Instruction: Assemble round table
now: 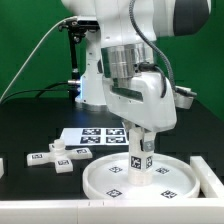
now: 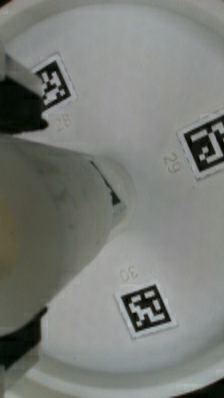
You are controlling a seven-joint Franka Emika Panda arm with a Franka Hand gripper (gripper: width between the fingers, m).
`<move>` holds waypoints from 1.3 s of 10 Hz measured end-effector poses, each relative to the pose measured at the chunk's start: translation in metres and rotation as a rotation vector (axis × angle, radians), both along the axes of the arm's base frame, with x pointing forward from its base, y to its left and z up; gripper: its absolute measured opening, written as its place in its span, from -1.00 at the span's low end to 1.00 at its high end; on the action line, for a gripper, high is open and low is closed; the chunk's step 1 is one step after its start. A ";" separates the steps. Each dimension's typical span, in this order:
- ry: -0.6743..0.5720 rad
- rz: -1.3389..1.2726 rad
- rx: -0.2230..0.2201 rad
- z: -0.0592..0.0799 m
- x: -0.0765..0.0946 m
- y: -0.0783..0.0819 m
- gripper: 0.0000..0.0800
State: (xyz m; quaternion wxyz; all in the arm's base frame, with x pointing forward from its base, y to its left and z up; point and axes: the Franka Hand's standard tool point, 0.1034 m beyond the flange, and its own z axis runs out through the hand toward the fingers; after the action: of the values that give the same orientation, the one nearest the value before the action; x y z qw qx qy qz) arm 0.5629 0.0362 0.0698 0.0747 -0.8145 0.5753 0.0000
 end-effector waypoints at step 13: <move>-0.169 1.452 -0.195 0.003 -0.003 0.001 0.62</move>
Offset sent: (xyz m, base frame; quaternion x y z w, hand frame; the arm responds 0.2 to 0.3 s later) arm -0.0128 0.0124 -0.0020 -0.0152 0.0076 -0.3020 0.9532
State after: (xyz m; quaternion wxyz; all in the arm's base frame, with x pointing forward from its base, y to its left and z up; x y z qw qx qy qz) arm 0.5595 0.0371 0.0731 0.0272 -0.9904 -0.1190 -0.0642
